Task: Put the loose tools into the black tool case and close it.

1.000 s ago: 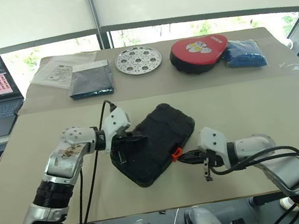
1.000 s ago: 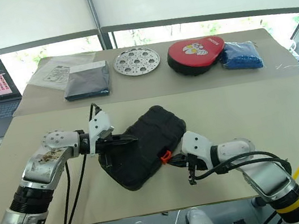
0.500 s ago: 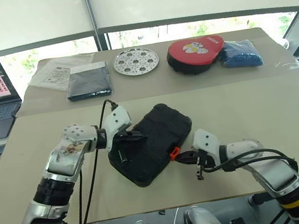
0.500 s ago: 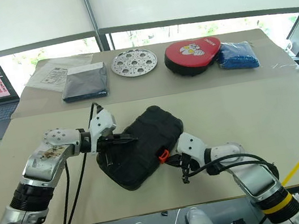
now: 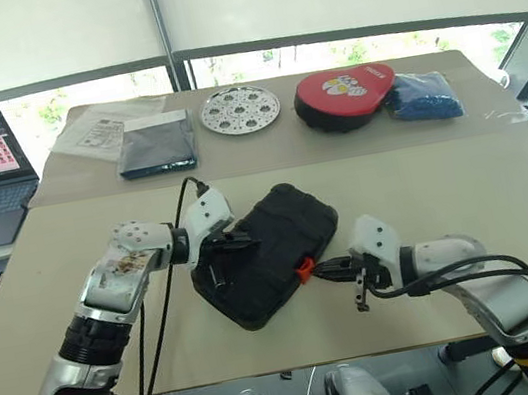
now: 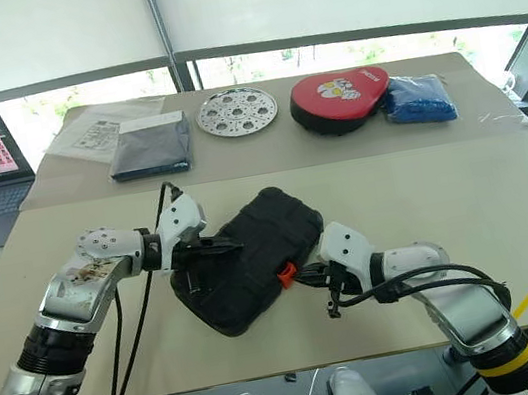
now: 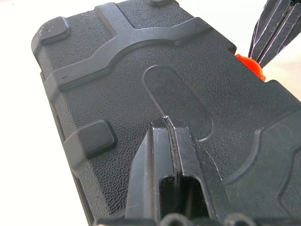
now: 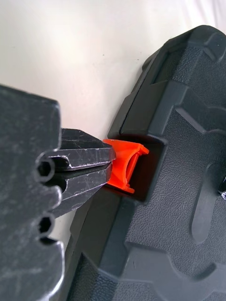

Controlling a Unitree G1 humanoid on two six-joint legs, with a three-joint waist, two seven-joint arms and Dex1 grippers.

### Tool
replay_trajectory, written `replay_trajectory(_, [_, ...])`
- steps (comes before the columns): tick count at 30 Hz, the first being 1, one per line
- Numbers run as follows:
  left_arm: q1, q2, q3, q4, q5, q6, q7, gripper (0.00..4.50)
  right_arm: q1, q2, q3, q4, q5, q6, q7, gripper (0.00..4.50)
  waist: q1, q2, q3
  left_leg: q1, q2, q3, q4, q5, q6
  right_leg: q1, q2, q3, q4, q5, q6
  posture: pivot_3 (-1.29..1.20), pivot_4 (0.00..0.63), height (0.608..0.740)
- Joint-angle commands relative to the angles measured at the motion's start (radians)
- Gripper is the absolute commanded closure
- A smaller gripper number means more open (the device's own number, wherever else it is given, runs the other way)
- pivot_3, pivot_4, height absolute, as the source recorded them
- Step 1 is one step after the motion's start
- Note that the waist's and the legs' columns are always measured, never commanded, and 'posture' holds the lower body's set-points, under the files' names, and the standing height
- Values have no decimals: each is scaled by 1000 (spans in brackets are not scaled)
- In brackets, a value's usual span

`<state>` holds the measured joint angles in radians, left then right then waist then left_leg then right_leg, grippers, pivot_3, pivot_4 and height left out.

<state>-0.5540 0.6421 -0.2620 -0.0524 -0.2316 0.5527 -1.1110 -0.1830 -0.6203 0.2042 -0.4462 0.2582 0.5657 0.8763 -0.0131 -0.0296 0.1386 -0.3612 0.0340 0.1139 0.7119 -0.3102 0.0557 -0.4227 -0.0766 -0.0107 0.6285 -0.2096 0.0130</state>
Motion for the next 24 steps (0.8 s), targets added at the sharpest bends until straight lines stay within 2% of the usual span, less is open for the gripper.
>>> replay_trajectory(1, [50, 5, -91, 39, 47, 49, -10, 4500, -30, 25, -15, -18, 12, -39, -20, 4478, 0, 0, 0, 1, 0, 0, 0, 0, 0, 0, 0, 0, 0, 0, 0, 0, 150, 740])
replay_trajectory(7, [53, 8, -93, 43, 50, 47, -11, 4500, -15, -3, 25, 20, -36, -20, -16, 4478, 0, 0, -1, 1, 0, 0, -1, 0, 0, 0, 0, 0, 0, -1, -1, 0, 150, 740])
replay_trajectory(24, [79, 14, -104, 35, 45, 94, 1, 4500, -74, 116, 28, 40, -15, -43, -39, 4478, -4, 0, -2, 5, 1, 0, -2, 0, 0, 1, 1, 1, 1, -5, -5, 0, 150, 740])
